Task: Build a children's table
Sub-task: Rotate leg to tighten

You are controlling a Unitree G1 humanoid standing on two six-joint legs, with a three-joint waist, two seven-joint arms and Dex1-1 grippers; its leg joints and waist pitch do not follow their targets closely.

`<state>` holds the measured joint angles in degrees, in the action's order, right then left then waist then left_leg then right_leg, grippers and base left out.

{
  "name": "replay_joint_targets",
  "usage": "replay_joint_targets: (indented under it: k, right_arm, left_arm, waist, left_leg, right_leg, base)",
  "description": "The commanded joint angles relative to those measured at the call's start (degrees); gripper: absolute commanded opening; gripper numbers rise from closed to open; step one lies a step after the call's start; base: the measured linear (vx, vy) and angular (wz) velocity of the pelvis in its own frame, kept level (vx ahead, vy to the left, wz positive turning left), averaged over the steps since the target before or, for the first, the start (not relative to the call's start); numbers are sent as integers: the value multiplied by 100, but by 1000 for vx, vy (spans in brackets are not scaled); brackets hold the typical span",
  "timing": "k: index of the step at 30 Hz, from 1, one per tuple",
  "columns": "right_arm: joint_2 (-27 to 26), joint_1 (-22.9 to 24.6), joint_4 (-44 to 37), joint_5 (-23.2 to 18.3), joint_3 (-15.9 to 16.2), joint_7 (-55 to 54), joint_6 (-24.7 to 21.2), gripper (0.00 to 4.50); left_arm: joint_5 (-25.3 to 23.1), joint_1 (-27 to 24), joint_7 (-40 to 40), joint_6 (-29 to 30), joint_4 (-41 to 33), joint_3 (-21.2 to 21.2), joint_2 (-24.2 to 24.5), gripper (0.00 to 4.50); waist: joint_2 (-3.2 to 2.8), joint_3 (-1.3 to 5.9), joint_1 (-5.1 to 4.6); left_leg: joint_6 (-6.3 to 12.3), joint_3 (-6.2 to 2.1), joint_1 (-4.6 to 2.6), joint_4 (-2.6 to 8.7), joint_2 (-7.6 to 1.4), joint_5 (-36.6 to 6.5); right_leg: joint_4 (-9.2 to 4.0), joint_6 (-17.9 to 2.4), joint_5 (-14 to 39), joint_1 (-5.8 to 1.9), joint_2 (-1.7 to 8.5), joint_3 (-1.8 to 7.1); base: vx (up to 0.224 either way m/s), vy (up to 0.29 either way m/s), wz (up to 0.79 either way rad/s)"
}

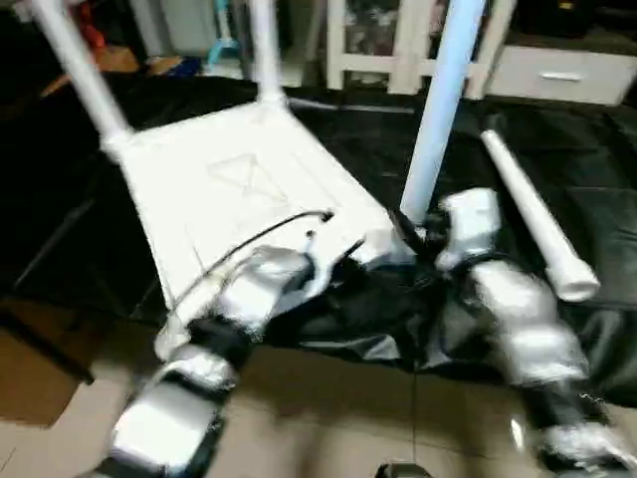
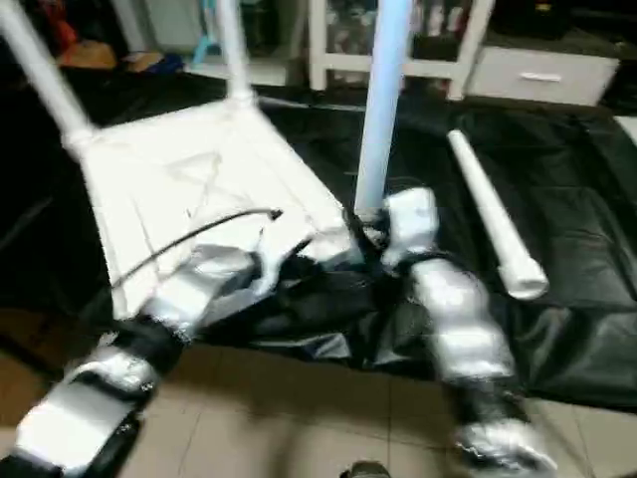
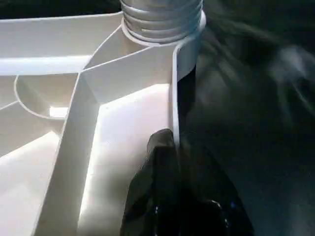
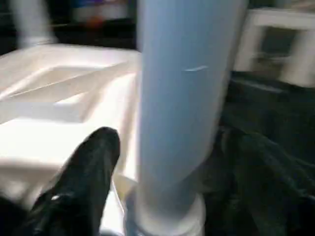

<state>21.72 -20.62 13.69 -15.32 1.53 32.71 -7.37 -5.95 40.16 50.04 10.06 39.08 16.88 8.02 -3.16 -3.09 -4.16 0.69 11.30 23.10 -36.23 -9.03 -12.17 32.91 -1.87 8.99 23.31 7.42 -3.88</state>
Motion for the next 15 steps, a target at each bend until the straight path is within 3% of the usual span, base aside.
replay_joint_targets:
  k: [1, 2, 3, 7, 8, 10, 12, 13, 15]
  right_arm:
    - [143, 95, -372, -333, 129, 670, -455, 407]
    - [478, 250, -551, -360, 241, 1089, -497, 413]
    - [895, 438, -667, -296, 316, 1544, -479, 418]
    - [1276, 627, -626, -311, 252, 2000, -474, 418]
    - [1357, 682, -668, -379, 243, 2134, -525, 418]
    - [1527, 815, -820, -752, 176, 2617, -755, 418]
    - [1583, 843, -759, -835, 141, 2900, -608, 418]
    - [1608, 856, -737, -871, 128, 2995, -565, 418]
    - [1609, 854, -714, -1012, 54, 3149, -588, 401]
  left_arm:
    - [282, -75, 519, -448, -310, 143, -53, 0]
    - [340, -172, 779, -510, -461, 228, 41, 0]
    - [444, -321, 1165, -613, -685, 365, 166, 0]
    - [668, -530, 1575, -398, -1117, 457, 255, 0]
    - [716, -578, 1647, -349, -1234, 459, 264, 0]
    - [799, -680, 1840, -274, -1497, 479, 299, 0]
    - [829, -713, 1940, -258, -1583, 476, 312, 0]
    - [839, -729, 1964, -252, -1626, 477, 327, 0]
    - [833, -744, 1985, -235, -1681, 480, 355, 0]
  waist:
    - [92, 391, 62]
    - [94, 387, 84]
    - [104, 385, 166]
    - [103, 367, 343]
    - [108, 357, 376]
    - [113, 357, 419]
    - [121, 361, 427]
    - [177, 354, 416]
    - [154, 357, 434]
  left_leg:
    - [1101, -187, -154, 517, -403, -903]
    - [1049, -185, -154, 524, -408, -922]
    - [954, -185, -159, 534, -428, -974]
    - [683, -122, -229, 569, -428, -1109]
    - [621, -128, -215, 580, -432, -1205]
    - [590, -127, -214, 585, -437, -1236]
    - [579, -121, -208, 587, -432, -1223]
    - [591, -117, -184, 589, -427, -1217]
    - [589, -117, -205, 587, -427, -1196]
  right_leg:
    - [-289, -1248, 898, -273, 140, 135]
    - [-283, -1262, 910, -258, 140, 140]
    - [-280, -1245, 941, -274, 156, 149]
    - [-287, -1264, 990, -196, 139, 194]
    - [-298, -1227, 1128, -217, 160, 205]
    - [-308, -1165, 1271, -221, 172, 225]
    - [-308, -1138, 1261, -207, 165, 232]
    - [-310, -1111, 1296, -209, 161, 239]
    - [-313, -1086, 1366, -193, 162, 253]
  base:
    - [0, 0, 0]
    - [0, 0, 0]
    - [0, 0, 0]
    - [0, 0, 0]
    - [0, 0, 0]
    - [0, 0, 0]
    - [0, 0, 0]
    - [0, 0, 0]
    - [0, 0, 0]
